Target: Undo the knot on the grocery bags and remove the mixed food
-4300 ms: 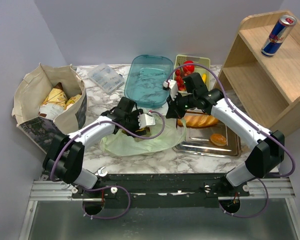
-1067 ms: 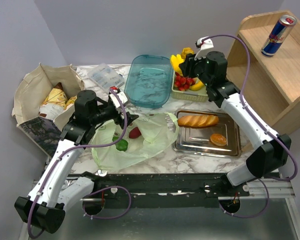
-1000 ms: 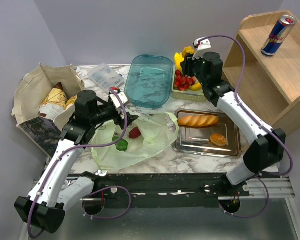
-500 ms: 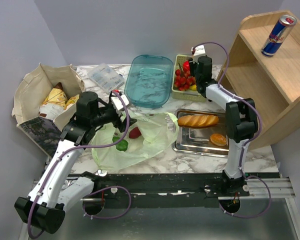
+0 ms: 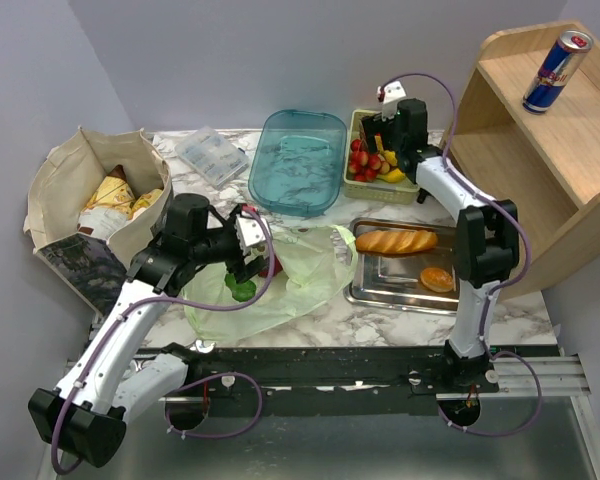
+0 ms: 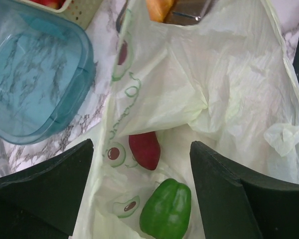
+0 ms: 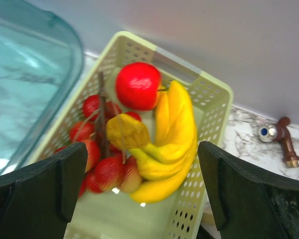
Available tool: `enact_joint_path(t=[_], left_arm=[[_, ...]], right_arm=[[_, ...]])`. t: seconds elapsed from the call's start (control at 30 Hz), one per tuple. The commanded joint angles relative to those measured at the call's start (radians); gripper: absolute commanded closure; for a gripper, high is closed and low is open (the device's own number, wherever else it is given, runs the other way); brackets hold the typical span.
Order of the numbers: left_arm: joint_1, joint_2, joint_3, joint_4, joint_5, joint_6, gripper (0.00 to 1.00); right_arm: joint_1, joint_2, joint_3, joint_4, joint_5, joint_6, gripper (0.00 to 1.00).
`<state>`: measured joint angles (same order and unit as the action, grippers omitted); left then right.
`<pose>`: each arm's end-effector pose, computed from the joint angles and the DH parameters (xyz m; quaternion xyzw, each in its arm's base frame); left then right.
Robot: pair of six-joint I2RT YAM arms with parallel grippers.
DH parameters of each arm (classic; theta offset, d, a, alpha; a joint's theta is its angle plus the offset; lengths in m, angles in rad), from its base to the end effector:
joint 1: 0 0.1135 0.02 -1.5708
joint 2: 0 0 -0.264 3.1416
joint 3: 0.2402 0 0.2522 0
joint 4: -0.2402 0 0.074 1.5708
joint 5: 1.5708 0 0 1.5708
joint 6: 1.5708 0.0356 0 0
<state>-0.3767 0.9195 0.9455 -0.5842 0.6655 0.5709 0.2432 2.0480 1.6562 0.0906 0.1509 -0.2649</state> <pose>0.1684 -0.0903 0.3358 0.5181 0.6632 -0.2399 0.4839 0.4816 0.1140 0.2775 -0.1585 0.7884 -0.0671 0.5906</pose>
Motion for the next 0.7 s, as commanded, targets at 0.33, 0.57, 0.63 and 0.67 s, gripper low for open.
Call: enact_joint_path(t=[0.33,0.57,0.63,0.67], left_arm=[[-0.131,0.071,-0.152,-0.005,-0.055,0.33,0.53],[-0.159,0.213,-0.216,0.104,-0.228,0.413,0.33],[-0.165,0.249,-0.241,0.19,-0.28,0.418,0.3],[-0.166,0.271,-0.244,0.223,-0.295,0.421,0.29]], right_arm=[[0.173,-0.363,0.011,-0.819,-0.847,0.152,0.0],[0.265,-0.434,-0.152,-0.84,-0.809,0.133,0.0],[0.264,-0.437,-0.183,-0.849,-0.806,0.112,0.02],[0.264,-0.439,-0.195,-0.856,-0.81,0.105,0.05]])
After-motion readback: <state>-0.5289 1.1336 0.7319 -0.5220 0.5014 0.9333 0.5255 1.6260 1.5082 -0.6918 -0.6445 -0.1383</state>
